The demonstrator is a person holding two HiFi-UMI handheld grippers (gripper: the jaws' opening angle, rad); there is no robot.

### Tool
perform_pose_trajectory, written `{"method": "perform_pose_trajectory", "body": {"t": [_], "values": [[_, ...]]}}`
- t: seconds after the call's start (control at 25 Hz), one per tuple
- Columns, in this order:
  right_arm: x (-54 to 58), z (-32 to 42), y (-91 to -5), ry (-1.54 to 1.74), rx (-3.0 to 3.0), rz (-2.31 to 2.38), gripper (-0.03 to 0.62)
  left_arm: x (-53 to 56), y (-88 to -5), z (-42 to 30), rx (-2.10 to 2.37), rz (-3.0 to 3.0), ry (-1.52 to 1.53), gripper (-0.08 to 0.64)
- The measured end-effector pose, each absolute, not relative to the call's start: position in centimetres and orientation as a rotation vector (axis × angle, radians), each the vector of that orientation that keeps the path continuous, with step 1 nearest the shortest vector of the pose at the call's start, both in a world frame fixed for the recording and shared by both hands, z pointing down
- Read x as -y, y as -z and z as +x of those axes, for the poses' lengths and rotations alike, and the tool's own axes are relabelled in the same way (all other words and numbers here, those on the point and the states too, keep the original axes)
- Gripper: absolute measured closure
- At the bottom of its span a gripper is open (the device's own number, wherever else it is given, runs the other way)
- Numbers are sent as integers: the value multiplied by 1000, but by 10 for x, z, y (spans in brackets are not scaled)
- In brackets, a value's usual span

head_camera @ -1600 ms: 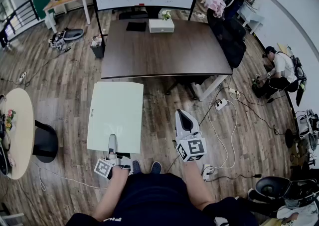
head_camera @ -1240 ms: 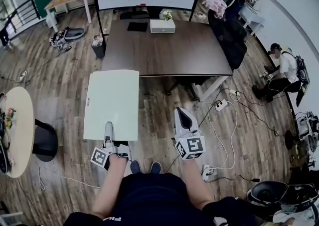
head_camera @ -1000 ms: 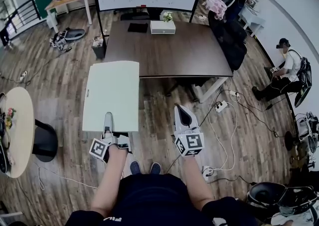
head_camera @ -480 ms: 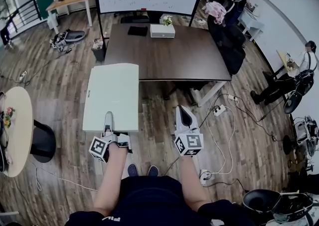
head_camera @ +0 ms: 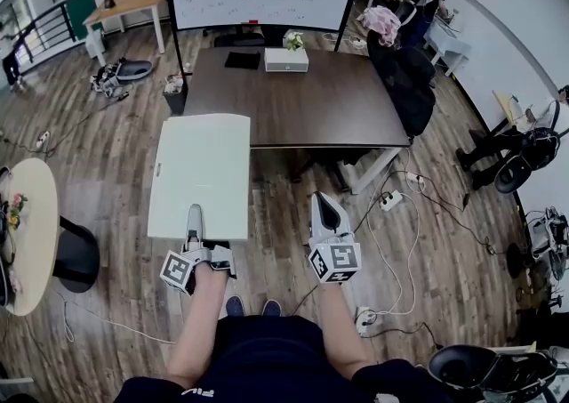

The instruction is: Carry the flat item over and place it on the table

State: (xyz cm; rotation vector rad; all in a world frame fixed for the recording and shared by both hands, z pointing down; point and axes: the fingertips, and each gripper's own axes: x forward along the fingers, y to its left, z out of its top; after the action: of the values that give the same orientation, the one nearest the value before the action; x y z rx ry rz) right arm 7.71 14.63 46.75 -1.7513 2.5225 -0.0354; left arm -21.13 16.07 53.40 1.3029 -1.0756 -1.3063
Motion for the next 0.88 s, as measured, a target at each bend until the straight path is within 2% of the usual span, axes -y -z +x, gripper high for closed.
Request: {"method": "perform_pose_trajectory", "body": {"t": [0.44,0.88], "values": [[-170,118,-484,51,-2573,-1711,584,-195,-545,-156,1070,1317,1299,295],[-168,133,-492,55,-2555,-1695,584,-194,-547,-145,1069,1345,1326,295]]}}
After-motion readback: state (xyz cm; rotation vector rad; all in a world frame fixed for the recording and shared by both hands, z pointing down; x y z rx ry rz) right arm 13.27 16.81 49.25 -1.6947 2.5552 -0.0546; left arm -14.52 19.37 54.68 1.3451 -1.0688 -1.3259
